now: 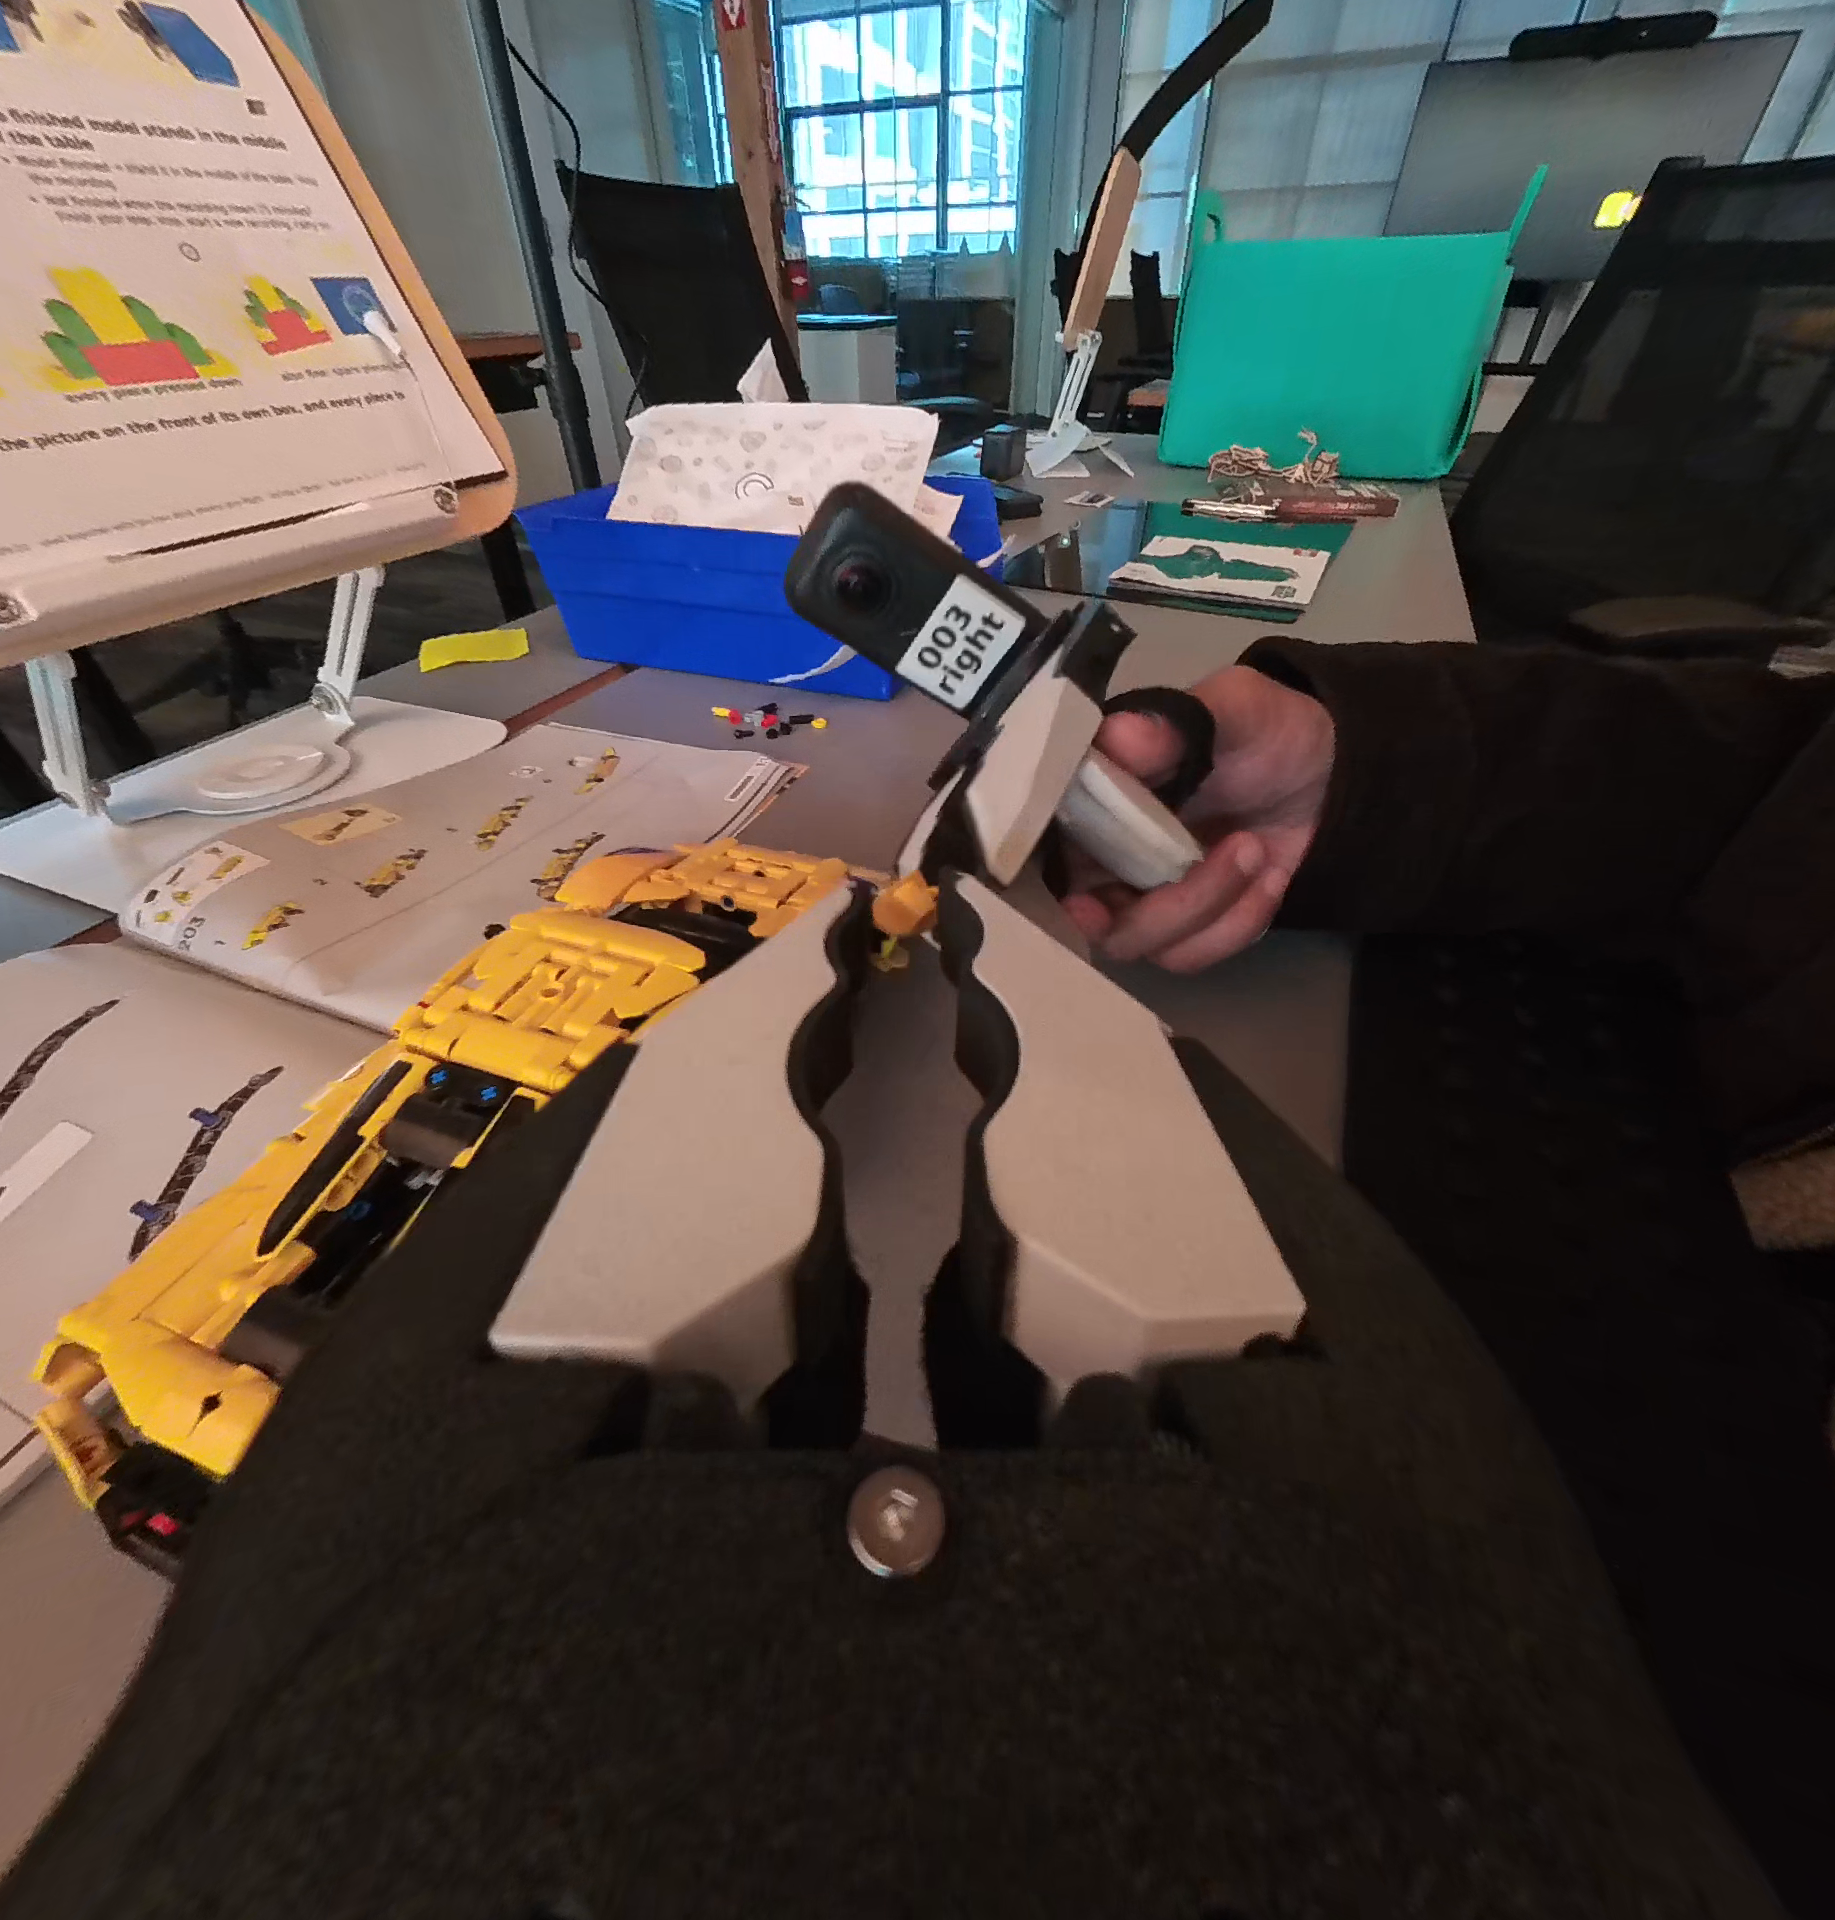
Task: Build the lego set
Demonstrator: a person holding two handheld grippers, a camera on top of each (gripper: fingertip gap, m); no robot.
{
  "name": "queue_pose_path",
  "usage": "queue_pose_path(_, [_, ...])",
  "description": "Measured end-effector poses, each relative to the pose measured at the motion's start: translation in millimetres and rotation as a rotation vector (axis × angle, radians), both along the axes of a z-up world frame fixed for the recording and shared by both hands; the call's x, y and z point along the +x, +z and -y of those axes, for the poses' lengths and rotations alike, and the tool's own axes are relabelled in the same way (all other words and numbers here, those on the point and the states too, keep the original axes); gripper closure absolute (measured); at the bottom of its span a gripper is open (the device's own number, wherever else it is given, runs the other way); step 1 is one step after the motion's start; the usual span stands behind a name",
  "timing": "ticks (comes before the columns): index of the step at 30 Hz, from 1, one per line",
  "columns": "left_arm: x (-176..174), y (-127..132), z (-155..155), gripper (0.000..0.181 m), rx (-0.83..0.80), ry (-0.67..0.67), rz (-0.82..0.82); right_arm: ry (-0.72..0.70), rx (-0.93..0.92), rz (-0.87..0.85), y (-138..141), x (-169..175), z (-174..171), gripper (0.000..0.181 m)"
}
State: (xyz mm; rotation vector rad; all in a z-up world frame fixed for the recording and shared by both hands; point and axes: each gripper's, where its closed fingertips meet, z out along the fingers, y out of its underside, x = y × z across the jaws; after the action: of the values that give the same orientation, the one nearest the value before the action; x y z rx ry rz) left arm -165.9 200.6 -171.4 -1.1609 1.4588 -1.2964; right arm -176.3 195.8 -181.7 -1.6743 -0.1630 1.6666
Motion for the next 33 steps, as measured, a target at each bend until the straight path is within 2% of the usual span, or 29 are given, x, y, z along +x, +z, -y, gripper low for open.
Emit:
queue_pose_path(2, [-0.1, 0.2, 1.4, 0.169, 0.007, -0.002, 0.002, -0.025, 0.009, -0.005, 1.5, 2.7, -2.8, 0.174])
queue_pose_path(7, [-1.5, -0.9, 4.9, 0.169, 0.007, -0.025, 0.001, -0.004, -0.005, -0.007, 0.5, 3.3, -0.3, 0.174])
queue_pose_path(11, [-3.7, -6.7, 13.0, 0.176, 0.042, -0.058, -0.018, -0.025, -0.003, -0.035, 5.2, 11.6, -0.9, 0.175])
queue_pose_path(13, [-3.0, -9.2, 13.1, 0.176, 0.089, -0.04, -0.021, -0.007, -0.014, 0.025, -3.2, 8.9, 1.7, 0.174])
queue_pose_path(16, [-5.3, -16.9, 20.2, 0.176, 0.107, -0.088, -0.049, 0.0, -0.023, 0.046, -6.2, 9.5, 3.0, 0.174])
queue_pose_path(18, [-9.0, -18.8, 20.5, 0.167, 0.154, -0.101, -0.048, 0.009, -0.048, 0.064, -11.5, 10.3, 3.9, 0.174])
queue_pose_path(20, [-12.7, -27.0, 23.1, 0.15, 0.193, -0.139, -0.08, 0.075, -0.08, 0.067, -15.7, 7.2, 12.2, 0.174])
queue_pose_path(22, [-16.1, -32.3, 33.2, 0.146, 0.232, -0.202, -0.095, 0.152, -0.114, 0.106, -24.9, 1.0, 22.0, 0.174])
queue_pose_path(27, [-19.4, -45.4, 56.2, 0.144, 0.344, -0.308, -0.128, 0.272, -0.14, 0.11, -28.7, -11.8, 37.3, 0.174])
queue_pose_path(33, [-14.7, -54.1, 53.5, 0.145, 0.45, -0.26, -0.134, 0.296, -0.158, 0.095, -30.0, -13.9, 40.2, 0.174])
